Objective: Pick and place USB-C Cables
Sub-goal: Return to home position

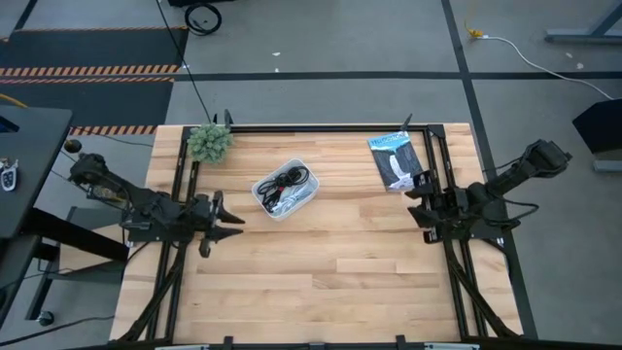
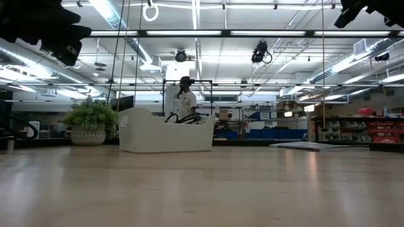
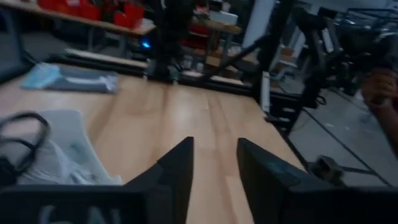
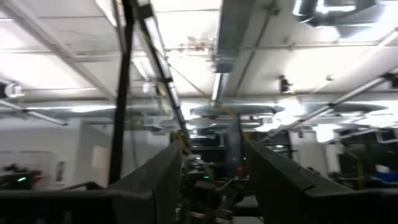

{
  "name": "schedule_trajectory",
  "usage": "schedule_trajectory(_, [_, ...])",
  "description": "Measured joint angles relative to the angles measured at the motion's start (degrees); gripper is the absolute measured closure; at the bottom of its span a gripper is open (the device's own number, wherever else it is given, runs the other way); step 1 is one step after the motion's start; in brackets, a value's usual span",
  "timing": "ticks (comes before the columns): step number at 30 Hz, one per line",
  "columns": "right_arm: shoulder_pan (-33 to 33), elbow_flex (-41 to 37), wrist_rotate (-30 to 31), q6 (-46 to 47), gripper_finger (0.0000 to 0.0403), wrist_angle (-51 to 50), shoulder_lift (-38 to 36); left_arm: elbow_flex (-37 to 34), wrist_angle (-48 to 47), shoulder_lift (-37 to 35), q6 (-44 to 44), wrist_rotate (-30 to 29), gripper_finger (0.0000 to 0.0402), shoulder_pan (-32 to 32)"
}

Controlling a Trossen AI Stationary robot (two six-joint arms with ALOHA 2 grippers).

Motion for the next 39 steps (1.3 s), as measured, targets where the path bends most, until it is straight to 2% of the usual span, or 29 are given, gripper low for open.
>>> schedule_trajectory(4, [-4.89,0.0,-6.92,5.26,0.0219,-3.11,0.01,0.0,0.38,-0.02,2.24,1.37,0.0321,5.13])
schedule_trajectory(9, [-11.54,0.0,-13.73,12.55,0.022,-6.04,0.03,0.0,0.31,-0.07,2.41,8.59,0.0387,13.83])
schedule_trajectory(11, [-13.21,0.0,-14.98,14.28,0.022,-6.67,0.07,0.01,0.28,-0.07,2.34,10.76,0.0395,16.99])
schedule_trajectory(16, [-14.49,0.0,-15.33,16.11,0.022,-6.85,0.41,0.0,-1.13,-0.07,2.44,11.31,0.0385,21.46])
schedule_trajectory(25, [-14.47,0.0,-15.37,15.31,0.022,-8.16,-0.46,0.02,-4.05,-0.09,2.11,11.33,0.0394,18.56])
schedule_trajectory(32, [-14.49,0.0,-15.33,14.6,0.022,-10.47,-0.6,0.02,-6.43,-0.09,0.91,8.08,0.0396,13.71])
schedule_trajectory(39, [-14.49,0.0,-15.33,14.6,0.022,-10.87,-0.62,-4.75,-1.66,-0.09,0.89,7.73,0.0395,11.64])
